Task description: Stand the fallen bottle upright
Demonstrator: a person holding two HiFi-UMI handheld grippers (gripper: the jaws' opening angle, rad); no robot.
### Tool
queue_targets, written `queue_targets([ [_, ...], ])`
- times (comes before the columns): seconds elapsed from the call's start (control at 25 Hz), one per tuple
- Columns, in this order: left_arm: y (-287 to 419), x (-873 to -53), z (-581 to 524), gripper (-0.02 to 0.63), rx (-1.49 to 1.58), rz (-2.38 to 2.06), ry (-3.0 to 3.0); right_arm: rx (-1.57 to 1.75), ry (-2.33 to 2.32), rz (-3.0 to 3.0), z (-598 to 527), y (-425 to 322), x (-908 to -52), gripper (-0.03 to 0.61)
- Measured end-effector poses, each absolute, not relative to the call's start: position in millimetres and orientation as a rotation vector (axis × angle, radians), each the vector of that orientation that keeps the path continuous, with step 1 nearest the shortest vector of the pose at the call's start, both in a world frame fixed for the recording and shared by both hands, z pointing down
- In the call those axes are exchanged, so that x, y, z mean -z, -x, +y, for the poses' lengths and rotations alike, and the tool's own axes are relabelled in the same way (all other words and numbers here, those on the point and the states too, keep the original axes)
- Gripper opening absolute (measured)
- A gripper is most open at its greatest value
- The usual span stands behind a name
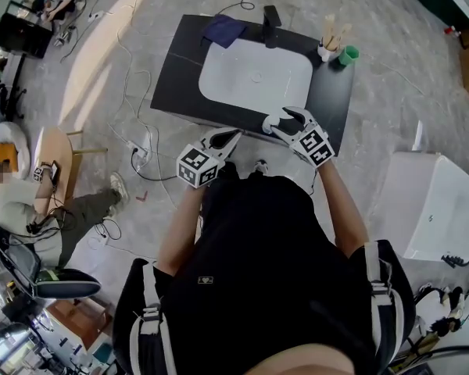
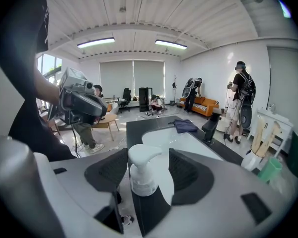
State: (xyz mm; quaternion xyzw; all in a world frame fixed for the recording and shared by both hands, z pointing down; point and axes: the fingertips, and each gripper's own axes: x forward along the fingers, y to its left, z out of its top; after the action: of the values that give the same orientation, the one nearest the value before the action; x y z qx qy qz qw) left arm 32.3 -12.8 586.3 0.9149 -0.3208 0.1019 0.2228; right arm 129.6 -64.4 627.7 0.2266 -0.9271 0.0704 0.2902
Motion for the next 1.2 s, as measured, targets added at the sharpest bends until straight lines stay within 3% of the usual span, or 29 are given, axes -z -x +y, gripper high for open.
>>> queue_targets([
  [0.28, -46, -582, -21, 0.015, -0.271, -0.861, -2.556, -0.295, -0.690, -2.483, -54, -154, -630, 0.305],
  [0.36, -48, -582, -22, 0.015, -0.270, -0.854, -2.558, -0.294, -0.693, -2.482, -50, -159, -630, 0.258],
  [0.44, -50, -583, -22, 0.015, -0.270, -0.850, -2.558, -0.277, -0.704, -2.480, -47, -164, -629, 0.154],
  [0.6, -55, -584, -24, 0.015, -0.266, -0.838, -2.558, -0.228, -0.756, -2.463, -45, -175, -626, 0.080],
  [1.2, -70, -579, -46, 0.015, -0.273, -0.795, -2.591, -0.251, -0.866, -2.405, -35, -205, -630, 0.060],
])
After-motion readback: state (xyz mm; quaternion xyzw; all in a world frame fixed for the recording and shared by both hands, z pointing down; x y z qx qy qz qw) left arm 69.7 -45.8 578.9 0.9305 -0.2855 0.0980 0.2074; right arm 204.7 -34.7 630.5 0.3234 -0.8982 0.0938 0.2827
